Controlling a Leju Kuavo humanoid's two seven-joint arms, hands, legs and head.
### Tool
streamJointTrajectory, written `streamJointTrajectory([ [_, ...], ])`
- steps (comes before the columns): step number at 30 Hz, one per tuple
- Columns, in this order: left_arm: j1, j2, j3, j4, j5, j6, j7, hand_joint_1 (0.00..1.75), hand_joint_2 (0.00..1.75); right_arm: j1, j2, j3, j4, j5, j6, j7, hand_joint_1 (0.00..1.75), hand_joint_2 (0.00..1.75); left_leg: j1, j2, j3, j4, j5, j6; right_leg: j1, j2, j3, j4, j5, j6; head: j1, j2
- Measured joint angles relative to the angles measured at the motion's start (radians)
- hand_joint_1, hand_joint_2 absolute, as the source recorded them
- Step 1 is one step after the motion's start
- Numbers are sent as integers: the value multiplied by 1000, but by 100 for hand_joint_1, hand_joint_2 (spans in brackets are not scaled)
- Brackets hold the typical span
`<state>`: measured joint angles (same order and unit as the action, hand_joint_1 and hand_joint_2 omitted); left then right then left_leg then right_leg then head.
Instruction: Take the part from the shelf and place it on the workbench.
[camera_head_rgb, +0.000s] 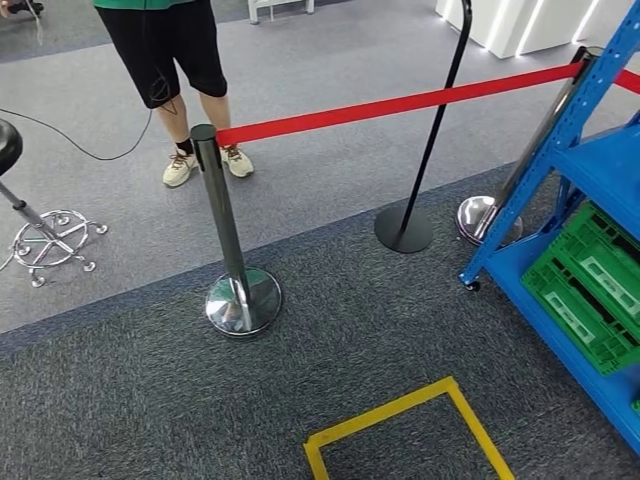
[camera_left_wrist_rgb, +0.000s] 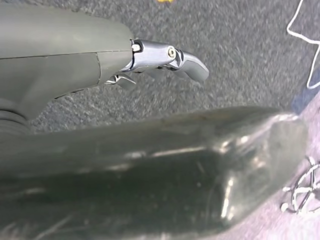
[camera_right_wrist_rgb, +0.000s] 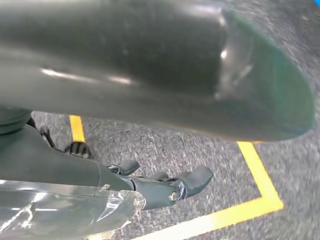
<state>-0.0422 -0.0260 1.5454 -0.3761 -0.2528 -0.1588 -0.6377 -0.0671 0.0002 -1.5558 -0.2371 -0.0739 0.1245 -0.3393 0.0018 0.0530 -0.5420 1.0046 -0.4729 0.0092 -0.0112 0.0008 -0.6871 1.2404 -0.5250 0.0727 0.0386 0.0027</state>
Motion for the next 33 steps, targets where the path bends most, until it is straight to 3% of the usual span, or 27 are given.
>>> streamJointTrajectory([
  [2, 0, 0, 0, 0, 7, 5, 7, 0, 0, -1, -1, 0, 0, -4, 2, 0, 0, 0, -3, 19, 7, 1, -6, -8, 2, -37, 77, -142, 56, -6, 1, 0],
  [4, -1, 1, 0, 0, 10, 8, 11, 0, 0, -4, -2, 1, -1, -7, 6, 0, 0, 0, -6, 34, 13, 2, -10, -19, 6, -55, 109, -204, 75, -16, 0, 0],
  [6, -7, 1, 0, 0, 11, 9, 11, 0, 0, -3, -5, 1, -2, -12, 11, 0, 0, 0, -5, 47, 17, -2, -11, -30, 8, -35, 105, -206, 79, -29, 0, 0],
  [8, -11, 1, 0, 0, 14, 8, 10, 0, 0, -3, -8, 2, -3, -16, 15, 0, 0, 0, -1, 27, 14, 14, -29, -42, 6, -17, 105, -212, 85, -42, -2, 0],
  [9, -11, 1, 0, 0, 17, 8, 10, 0, 0, -4, -10, 2, -4, -17, 17, 0, 0, 0, 0, 6, -1, 49, -53, -47, 3, -7, 108, -214, 88, -47, -5, 0],
  [11, -10, 2, 0, 0, 21, 11, 9, 0, 0, -8, -12, 3, -5, -18, 19, 1, 0, 0, 2, -32, -61, 174, -117, -50, 2, 15, 104, -215, 90, -52, -10, 0],
  [12, -9, 2, 0, 0, 23, 14, 8, 0, 0, -8, -12, 4, -5, -18, 19, 1, 0, 0, 2, -38, -94, 236, -139, -51, 2, 27, 102, -215, 91, -52, -11, 0],
  [13, -8, 2, 0, 0, 23, 16, 8, 0, 0, -7, -13, 4, -5, -20, 19, 1, 0, 0, 2, -40, -115, 272, -143, -50, 2, 40, 101, -215, 92, -52, -11, 0],
  [14, -8, 2, 0, 0, 23, 18, 8, 0, 0, -6, -13, 5, -5, -21, 19, 1, 0, 0, 2, -42, -118, 270, -126, -49, 1, 52, 101, -215, 93, -52, -11, 0],
  [15, -8, 3, 0, 0, 23, 19, 8, 0, 0, -5, -13, 5, -5, -22, 19, 1, 0, 0, 3, -46, -102, 230, -92, -48, 0, 65, 101, -215, 94, -50, -11, 0],
  [17, -9, 7, 0, 0, 23, 18, 7, 0, 0, -6, -13, 6, -5, -24, 19, 0, 0, 0, 9, -82, -42, 98, -22, -48, 0, 90, 100, -212, 96, -43, -12, 0],
  [19, -10, 10, 0, 0, 26, 16, 6, 0, 0, -7, -15, 8, -6, -25, 18, 0, 0, 0, 13, -118, -6, 14, 0, -45, 0, 113, 92, -212, 100, -31, -13, 0],
  [21, -12, 11, -1, 1, 29, 16, 6, 0, 0, -3, -15, 8, -7, -26, 17, -1, 0, 0, 12, -112, -3, 1, -2, -33, -4, 132, 83, -218, 106, -17, -14, 0],
  [22, -14, 12, -1, 1, 30, 15, 5, 0, 0, 2, -15, 9, -7, -27, 17, -1, 0, 0, 11, -102, -3, -1, 1, -25, -6, 127, 80, -217, 106, -11, -14, 0],
  [24, -13, 13, -1, 1, 31, 15, 5, 0, 0, 5, -15, 9, -7, -28, 15, -1, 0, 0, 10, -79, -2, -5, 5, -9, -4, 79, 57, -168, 73, -5, -8, 0],
  [26, -8, 14, -1, 1, 31, 16, 5, 0, 0, -1, -15, 9, -7, -29, 13, -1, 0, 0, 5, -55, -2, -6, 5, -1, -2, 25, 0, -43, 3, -2, -2, 0],
  [28, -5, 13, 0, 1, 30, 16, 6, 0, 0, -3, -15, 9, -7, -31, 10, -1, 0, 0, 1, -30, -1, -5, 3, 1, -1, 11, -46, 65, -39, 0, -1, 0],
  [29, -5, 13, -1, 1, 29, 14, 6, 0, 0, -1, -14, 9, -7, -33, 7, -1, 0, 0, 0, -18, 1, -5, 2, 2, -1, 9, -44, 68, -32, -1, -1, 0],
  [30, -6, 13, -1, 1, 28, 12, 7, 0, 0, 0, -14, 9, -7, -35, 5, -2, 0, 0, -1, -7, 4, -5, 0, 1, 0, 5, -21, 30, -8, -3, -1, 0],
  [33, -6, 12, -1, 1, 24, 5, 9, 0, 0, -2, -15, 9, -7, -37, 3, -2, 0, 0, -4, 22, 17, -5, -10, -9, 6, -38, 89, -165, 71, -14, -1, 0],
])
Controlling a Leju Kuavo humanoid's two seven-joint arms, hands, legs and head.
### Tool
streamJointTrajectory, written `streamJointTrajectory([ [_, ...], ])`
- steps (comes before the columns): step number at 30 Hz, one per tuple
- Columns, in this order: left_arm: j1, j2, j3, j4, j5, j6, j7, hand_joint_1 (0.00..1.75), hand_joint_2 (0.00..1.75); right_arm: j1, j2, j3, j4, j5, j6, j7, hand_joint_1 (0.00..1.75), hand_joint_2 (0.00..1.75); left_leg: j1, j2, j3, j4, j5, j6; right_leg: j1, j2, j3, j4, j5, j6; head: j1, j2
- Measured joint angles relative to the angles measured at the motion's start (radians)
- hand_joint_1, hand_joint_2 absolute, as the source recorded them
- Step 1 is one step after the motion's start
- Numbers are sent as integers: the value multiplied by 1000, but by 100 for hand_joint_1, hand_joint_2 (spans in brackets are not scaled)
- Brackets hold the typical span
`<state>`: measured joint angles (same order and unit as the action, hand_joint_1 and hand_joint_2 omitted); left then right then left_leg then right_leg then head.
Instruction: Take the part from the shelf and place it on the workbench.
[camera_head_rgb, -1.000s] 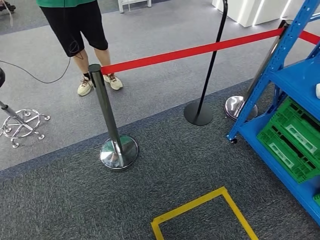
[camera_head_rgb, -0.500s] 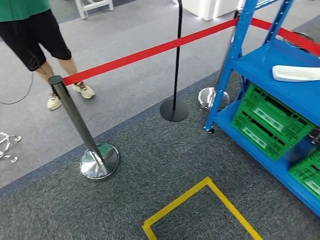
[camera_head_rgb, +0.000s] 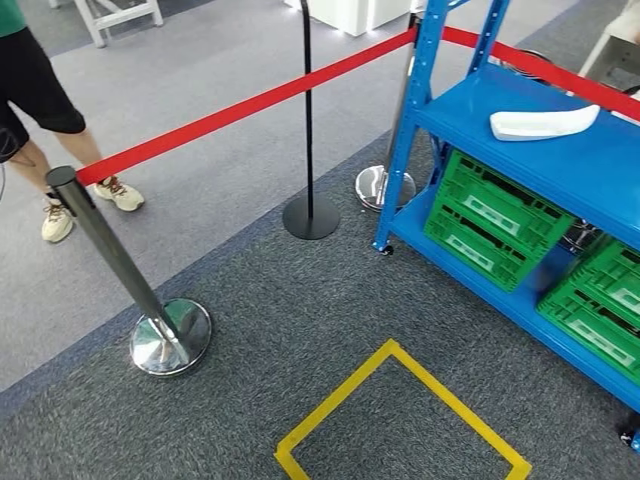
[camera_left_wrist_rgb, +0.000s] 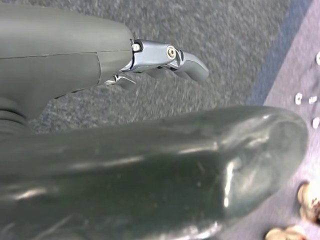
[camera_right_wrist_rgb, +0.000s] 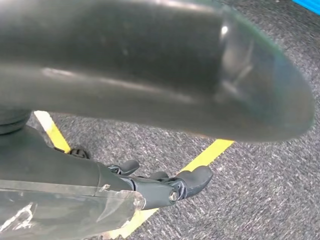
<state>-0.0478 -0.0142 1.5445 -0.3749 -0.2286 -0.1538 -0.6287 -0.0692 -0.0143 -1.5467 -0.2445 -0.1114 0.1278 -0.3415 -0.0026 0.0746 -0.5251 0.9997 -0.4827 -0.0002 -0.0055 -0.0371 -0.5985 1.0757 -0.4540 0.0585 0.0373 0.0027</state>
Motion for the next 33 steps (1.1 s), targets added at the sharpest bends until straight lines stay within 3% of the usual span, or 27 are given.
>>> streamJointTrajectory([
  [2, -3, 0, 0, 0, 0, -2, 0, 0, 0, -1, 0, 0, 0, 0, 0, 0, 0, 0, -3, 15, 6, -1, -3, -11, 5, -7, 21, -42, 10, -11, -1, 0],
  [4, -7, -1, -2, 0, -1, -3, 1, 0, 0, 1, -1, 0, 0, 0, 0, -1, 0, 0, 0, 25, 11, -3, -6, -22, 4, 13, 17, -46, 14, -23, -1, 0],
  [6, -9, -1, -3, 1, -1, -3, 1, 0, 0, 1, -1, 0, -1, 0, 0, -1, 0, 0, 3, -3, 1, 29, -34, -34, -1, 31, 19, -53, 20, -35, -4, 0],
  [8, -6, -1, -3, 1, -1, -3, 1, 0, 0, -2, -1, 1, -1, 0, 0, -1, 0, 0, 5, -47, -51, 140, -95, -42, -4, 51, 20, -55, 24, -41, -8, 0],
  [9, -5, -1, -3, 1, -2, -3, 1, 0, 0, -3, -1, 1, -1, 0, 0, -1, 0, 0, 5, -57, -85, 207, -122, -44, -5, 61, 19, -55, 25, -42, -9, 0],
  [10, -3, -1, -3, 2, -2, -3, 1, 0, 0, -3, -1, 1, -1, 0, 0, -1, 0, 0, 5, -60, -113, 256, -134, -45, -5, 73, 18, -55, 25, -42, -9, 0],
  [11, -3, -1, -3, 2, -3, -3, 2, 0, 0, -2, -1, 1, -1, 0, 0, -1, 0, 0, 6, -62, -127, 274, -126, -45, -5, 85, 18, -55, 26, -41, -9, 0],
  [13, -2, -1, -4, 3, -3, -3, 2, 0, 0, -1, -1, 1, -1, 0, 0, -1, 0, 0, 9, -71, -100, 199, -60, -45, -8, 109, 18, -55, 28, -37, -9, 0],
  [15, -2, 0, -4, 3, -4, -4, 2, 0, 0, -3, -1, 1, -1, 0, 0, -1, 0, 0, 19, -118, -43, 69, 2, -46, -8, 133, 15, -52, 30, -28, -11, 0],
  [17, -3, -1, -4, 3, -6, -4, 3, 0, 0, -4, -2, 1, -2, -3, 0, -1, 0, 0, 24, -153, -17, 6, 14, -39, -8, 156, 4, -52, 33, -15, -12, 0],
  [19, -5, -1, -6, 4, -6, -4, 4, 0, 0, 1, -2, 1, -2, -9, 0, -1, 0, 0, 21, -139, -16, -1, 14, -22, -12, 171, -4, -58, 40, -1, -12, 0],
  [21, -5, 1, -7, 4, -6, -4, 4, 0, 0, 5, -2, 1, -2, -17, -1, -1, 0, 0, 20, -115, -15, -6, 19, -5, -12, 130, -19, -31, 20, 6, -6, 0],
  [23, 0, 3, -9, 4, -9, -5, 4, 0, 0, 0, -1, 1, -2, -21, -3, -1, 0, 0, 16, -87, -16, -8, 21, 5, -10, 68, -66, 76, -44, 9, 1, 0],
  [25, 4, 3, -11, 4, -13, -5, 4, 0, 0, -4, -1, 1, -2, -22, -5, -1, 0, 0, 11, -60, -16, -7, 20, 8, -10, 49, -121, 200, -102, 11, 3, 0],
  [26, 5, 4, -13, 4, -14, -5, 4, 0, 0, -3, -1, 1, -2, -23, -5, 0, 0, 0, 9, -48, -15, -7, 18, 9, -9, 47, -129, 225, -106, 11, 3, 0],
  [27, 4, 4, -14, 4, -15, -5, 4, 0, 0, -1, -1, 1, -2, -25, -6, 0, 0, 0, 8, -36, -13, -7, 17, 8, -9, 45, -118, 212, -92, 10, 3, 0],
  [28, 4, 4, -16, 4, -17, -5, 4, 0, 0, 1, -1, 1, -2, -26, -8, 0, 0, 0, 8, -25, -10, -7, 15, 7, -8, 39, -88, 160, -62, 9, 3, 0],
  [30, 3, 4, -18, 4, -21, -4, 4, 0, 0, 0, -1, 1, -2, -29, -11, 0, 0, 0, 4, -5, -2, -6, 8, -1, -6, -1, -12, 24, -8, 2, 2, 0],
  [32, 3, 6, -21, 5, -23, -2, 4, 0, 0, -2, -1, 1, -2, -31, -15, 1, 0, 0, 0, 10, 5, -5, 3, -12, -2, -25, 22, -40, 9, -9, 1, 0],
  [33, 2, 7, -22, 5, -24, -2, 4, 0, 0, -2, -1, 1, -2, -31, -17, 1, 0, 0, -1, 18, 7, -6, 3, -17, -1, -18, 19, -41, 10, -16, 0, 0],
])
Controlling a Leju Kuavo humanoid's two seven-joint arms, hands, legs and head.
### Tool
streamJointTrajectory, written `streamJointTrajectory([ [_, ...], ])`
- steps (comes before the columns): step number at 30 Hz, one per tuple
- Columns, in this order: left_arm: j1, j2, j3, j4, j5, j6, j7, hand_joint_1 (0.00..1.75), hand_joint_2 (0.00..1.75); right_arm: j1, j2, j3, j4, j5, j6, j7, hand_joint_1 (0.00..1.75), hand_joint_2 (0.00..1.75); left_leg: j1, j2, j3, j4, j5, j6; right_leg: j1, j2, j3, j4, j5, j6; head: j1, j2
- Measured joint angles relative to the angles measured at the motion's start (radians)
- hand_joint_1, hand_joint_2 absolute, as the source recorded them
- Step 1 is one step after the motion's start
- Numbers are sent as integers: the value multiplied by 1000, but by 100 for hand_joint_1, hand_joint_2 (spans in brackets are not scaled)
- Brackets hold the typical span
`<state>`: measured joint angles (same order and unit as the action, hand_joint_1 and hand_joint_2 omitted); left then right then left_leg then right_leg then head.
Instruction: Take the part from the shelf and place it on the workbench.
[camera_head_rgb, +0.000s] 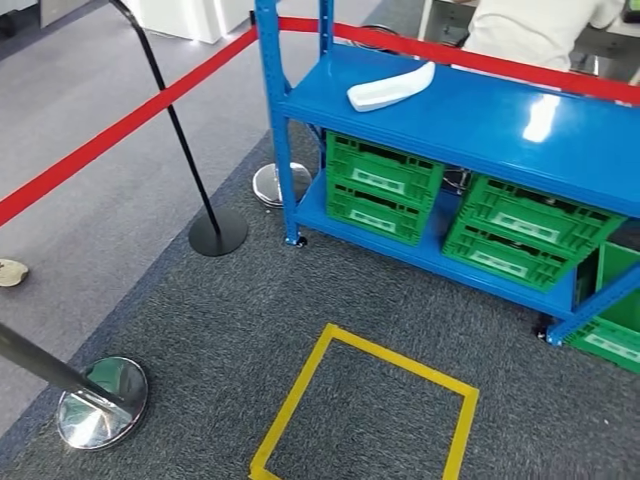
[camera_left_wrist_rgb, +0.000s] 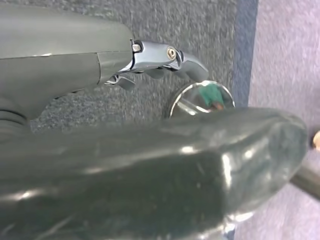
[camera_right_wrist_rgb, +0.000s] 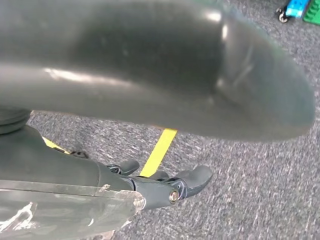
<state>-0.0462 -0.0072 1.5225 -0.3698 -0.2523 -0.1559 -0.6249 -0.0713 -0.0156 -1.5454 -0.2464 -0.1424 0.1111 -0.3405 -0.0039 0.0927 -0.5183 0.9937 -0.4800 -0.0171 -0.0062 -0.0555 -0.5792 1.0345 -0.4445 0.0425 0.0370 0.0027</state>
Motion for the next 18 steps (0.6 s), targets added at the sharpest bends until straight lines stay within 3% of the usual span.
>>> streamJointTrajectory([
  [1, -1, 1, -1, 0, 0, 0, 0, 0, 0, 1, 0, 0, 0, -1, -2, 0, 0, 0, 1, 7, 2, -3, -1, -5, 0, 12, -2, -1, 2, -6, 0, 0],
  [3, -4, 1, -3, 1, -1, 0, 0, 0, 0, 2, 0, 0, 0, -3, -7, 0, 0, 0, 4, -10, -2, 13, -18, -20, -3, 31, -2, -7, 7, -19, -3, 0],
  [5, -3, 2, -4, 1, -3, 0, 0, 0, 0, 0, 1, 0, 0, -6, -12, 0, 0, 0, 6, -55, -43, 108, -74, -29, -6, 50, -1, -12, 13, -27, -6, 0],
  [7, 1, 3, -5, 1, -6, 1, 0, 0, 0, -2, 1, 0, 0, -8, -14, 0, 0, 0, 6, -77, -110, 245, -132, -29, -6, 73, -3, -12, 14, -29, -8, 0],
  [8, 2, 4, -5, 2, -7, 1, 0, 0, 0, -2, 2, 0, 0, -8, -14, 0, 0, 0, 6, -79, -133, 284, -137, -28, -7, 86, -3, -12, 15, -28, -8, 0],
  [9, 3, 4, -5, 2, -8, 2, 0, 0, 0, -1, 2, 0, 0, -8, -15, 0, 0, 0, 7, -81, -139, 286, -121, -26, -7, 99, -3, -12, 15, -28, -9, 0],
  [11, 4, 5, -6, 2, -9, 3, 0, 0, 0, -1, 3, 0, 0, -8, -15, 0, 0, 0, 9, -95, -100, 187, -46, -24, -9, 125, -1, -12, 17, -24, -9, 0],
  [13, 4, 6, -7, 2, -10, 3, 0, 0, 0, -3, 3, 0, 0, -10, -15, 0, 0, 0, 16, -143, -46, 60, 8, -22, -7, 150, -6, -8, 19, -16, -11, 0],
  [15, 3, 6, -8, 2, -10, 3, 0, 0, 0, -3, 4, 0, 0, -10, -16, 1, 0, 0, 18, -169, -27, 8, 17, -14, -7, 173, -17, -8, 23, -2, -14, 0],
  [17, 0, 6, -9, 3, -11, 3, 0, 0, 0, 4, 4, 0, 0, -10, -17, 1, 0, 0, 17, -149, -27, 3, 20, 1, -11, 184, -25, -12, 28, 10, -14, 0],
  [18, -1, 6, -10, 3, -12, 3, 0, 0, 0, 7, 4, 0, 0, -10, -17, 1, 0, 0, 17, -138, -26, 1, 22, 10, -11, 166, -32, -1, 20, 15, -12, 0],
])
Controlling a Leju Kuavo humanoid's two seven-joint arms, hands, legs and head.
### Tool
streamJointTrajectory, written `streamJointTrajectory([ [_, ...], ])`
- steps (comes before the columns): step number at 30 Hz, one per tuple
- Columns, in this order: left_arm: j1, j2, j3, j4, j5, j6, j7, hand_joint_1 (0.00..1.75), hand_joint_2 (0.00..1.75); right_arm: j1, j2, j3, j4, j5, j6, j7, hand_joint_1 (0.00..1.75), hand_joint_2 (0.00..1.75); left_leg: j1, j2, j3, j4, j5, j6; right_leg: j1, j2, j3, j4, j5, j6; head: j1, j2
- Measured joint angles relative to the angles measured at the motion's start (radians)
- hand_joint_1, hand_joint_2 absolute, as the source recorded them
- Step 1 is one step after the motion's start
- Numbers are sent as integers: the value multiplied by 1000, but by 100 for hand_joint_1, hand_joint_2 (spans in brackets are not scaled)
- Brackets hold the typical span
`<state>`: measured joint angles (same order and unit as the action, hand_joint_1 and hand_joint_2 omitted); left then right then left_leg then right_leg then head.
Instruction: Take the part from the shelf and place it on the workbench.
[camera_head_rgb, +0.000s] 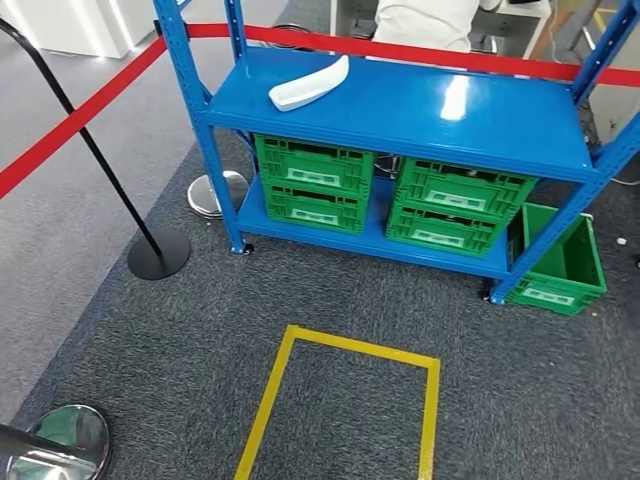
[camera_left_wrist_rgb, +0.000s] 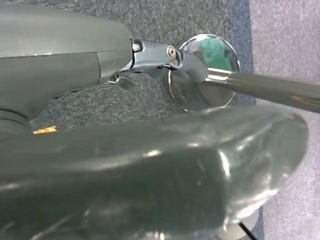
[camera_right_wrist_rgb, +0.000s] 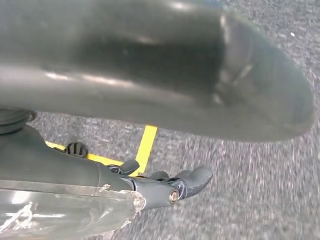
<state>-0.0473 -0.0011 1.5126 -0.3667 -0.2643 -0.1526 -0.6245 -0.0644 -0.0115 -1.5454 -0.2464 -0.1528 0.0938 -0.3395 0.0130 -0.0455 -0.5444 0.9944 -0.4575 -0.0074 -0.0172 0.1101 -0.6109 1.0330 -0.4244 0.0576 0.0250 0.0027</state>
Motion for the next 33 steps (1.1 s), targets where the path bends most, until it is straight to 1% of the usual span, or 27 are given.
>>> streamJointTrajectory([
  [1, 0, 0, -1, 0, -1, 0, 0, 0, 0, 0, 0, 0, 0, 0, 0, 0, 0, 0, 0, 12, 0, -3, 2, 7, 1, -27, -15, 31, -21, 4, 3, 0],
  [3, 4, 0, -1, 0, -4, 0, 0, 0, 0, -5, 1, 0, 0, 1, -1, 1, 0, 0, -3, 38, 0, -4, 2, 16, 5, -86, -71, 154, -90, 8, 9, 0],
  [4, 6, 0, -1, 0, -5, 0, 0, 0, 0, -7, 2, 1, 0, 2, -1, 2, 0, 0, -5, 51, 0, -4, 2, 18, 5, -97, -101, 221, -121, 9, 10, 0],
  [5, 7, 0, -1, 1, -6, 0, 0, 0, 0, -7, 2, 2, 0, 4, -2, 3, 0, 0, -7, 64, 0, -4, 1, 19, 5, -100, -119, 266, -136, 9, 9, 0],
  [6, 7, -1, -1, 1, -6, 0, 0, 0, 0, -6, 3, 4, 0, 7, -4, 4, 0, 0, -8, 75, 1, -4, 0, 19, 5, -102, -120, 275, -132, 8, 10, 0],
  [7, 7, -1, -2, 1, -7, 0, 0, 0, 0, -4, 3, 6, 0, 9, -5, 5, 0, 0, -8, 86, 2, -3, -1, 18, 5, -104, -100, 243, -111, 6, 10, 0],
  [8, 7, -1, -3, 1, -8, 0, 0, 0, 0, -3, 3, 7, 0, 11, -6, 6, 0, 0, -9, 96, 5, -3, -3, 16, 6, -115, -61, 177, -79, 4, 10, 0],
  [9, 7, -1, -4, 2, -8, 0, 0, 0, 0, -3, 3, 9, 0, 13, -7, 6, 0, 0, -10, 106, 9, -3, -6, 13, 8, -135, -20, 104, -53, -1, 10, 0],
  [10, 7, -1, -6, 2, -10, 0, 0, 0, 0, -5, 3, 11, 0, 14, -7, 8, 0, 0, -13, 114, 13, -2, -9, 8, 10, -151, 13, 43, -32, -6, 10, 0],
  [11, 7, -1, -7, 2, -11, 0, 0, 0, 0, -7, 4, 13, 0, 15, -7, 9, 0, 0, -15, 122, 16, -2, -11, 2, 13, -162, 33, 6, -23, -12, 9, 0],
  [12, 6, -1, -8, 2, -13, 0, 0, 0, 0, -8, 4, 16, 0, 16, -8, 11, 0, 0, -16, 129, 18, -2, -12, -3, 15, -163, 35, -4, -22, -18, 9, 0],
  [14, 3, -1, -11, 2, -17, 0, 0, 0, 0, -6, 5, 21, 0, 20, -11, 14, 0, 0, -14, 142, 22, -6, -13, -16, 15, -142, 32, -7, -18, -30, 9, 0],
  [15, 1, -1, -12, 2, -19, 0, 0, 0, 0, -4, 5, 22, 0, 21, -12, 14, 0, 0, -13, 136, 22, 0, -21, -23, 13, -133, 33, -10, -15, -37, 8, 0],
  [16, 1, -1, -14, 2, -20, 0, 0, 0, 0, -4, 5, 24, 0, 23, -13, 15, 0, 0, -11, 120, 13, 23, -40, -29, 10, -124, 35, -13, -12, -42, 7, 0],
  [18, 3, -1, -15, 3, -21, 0, 0, 0, 0, -6, 6, 26, 0, 24, -14, 15, 0, 0, -9, 77, -36, 133, -106, -37, 7, -104, 35, -15, -9, -48, 3, 0],
  [19, 4, -1, -15, 3, -21, 0, 0, 0, 0, -7, 6, 28, 0, 24, -14, 16, 0, 0, -8, 65, -69, 202, -137, -40, 7, -93, 34, -15, -8, -48, 1, 0],
  [20, 6, 0, -15, 3, -21, 0, 0, 0, 0, -6, 6, 30, 0, 25, -14, 16, 0, 0, -8, 61, -96, 255, -153, -41, 7, -82, 33, -15, -8, -48, 1, 0],
  [21, 6, 0, -15, 4, -21, 0, 0, 0, 0, -5, 7, 33, 0, 27, -14, 17, 0, 0, -8, 59, -109, 276, -148, -41, 6, -70, 33, -15, -8, -48, 1, 0],
  [22, 7, 0, -15, 4, -20, 0, 0, 0, 0, -5, 7, 35, 0, 33, -14, 19, 0, 0, -7, 57, -104, 258, -123, -41, 6, -58, 34, -15, -8, -47, 1, 0],
  [24, 7, 1, -15, 5, -19, 1, 0, 0, 0, -3, 8, 50, 0, 74, -24, 36, 0, 0, -4, 49, -51, 138, -45, -40, 5, -38, 36, -14, -7, -44, 0, 0],
  [25, 6, 1, -15, 5, -19, 1, 0, 0, 0, -1, 6, 65, 0, 108, -32, 52, 0, 0, -2, 42, -23, 72, -19, -38, 6, -30, 35, -11, -7, -39, -3, 0],
  [26, 4, 1, -15, 5, -19, 2, 0, 0, 0, 2, 5, 85, 0, 143, -41, 70, 0, 0, -1, 36, -5, 27, -5, -34, 7, -25, 32, -10, -7, -35, -4, 0],
  [27, 2, 1, -15, 5, -20, 2, 0, 0, 0, 6, 4, 106, 0, 171, -46, 88, 0, 0, -1, 32, 3, 4, -2, -29, 8, -20, 30, -9, -7, -29, -7, 0],
  [29, -2, 1, -15, 6, -21, 2, 0, 0, 0, 16, 2, 141, 0, 202, -43, 117, 0, 0, -3, 32, 3, -1, -2, -13, 7, -17, 26, -13, -5, -17, -7, 0],
  [31, -2, 2, -16, 6, -22, 1, 0, 0, 0, 23, 2, 169, 0, 221, -37, 142, 0, 0, -3, 36, 3, -4, 2, 3, 7, -44, 14, 10, -24, -7, -3, 0],
  [32, -1, 3, -16, 6, -23, 0, 0, 0, 0, 23, 2, 180, 0, 229, -38, 151, 0, 44, -2, 40, 3, -6, 3, 9, 7, -64, -5, 52, -50, -3, -1, 0],
  [33, 0, 4, -16, 6, -24, 0, 0, 0, 0, 22, 2, 190, 0, 237, -40, 158, 0, 87, -4, 42, 3, -6, 3, 13, 8, -84, -33, 115, -85, -1, 2, 0],
])
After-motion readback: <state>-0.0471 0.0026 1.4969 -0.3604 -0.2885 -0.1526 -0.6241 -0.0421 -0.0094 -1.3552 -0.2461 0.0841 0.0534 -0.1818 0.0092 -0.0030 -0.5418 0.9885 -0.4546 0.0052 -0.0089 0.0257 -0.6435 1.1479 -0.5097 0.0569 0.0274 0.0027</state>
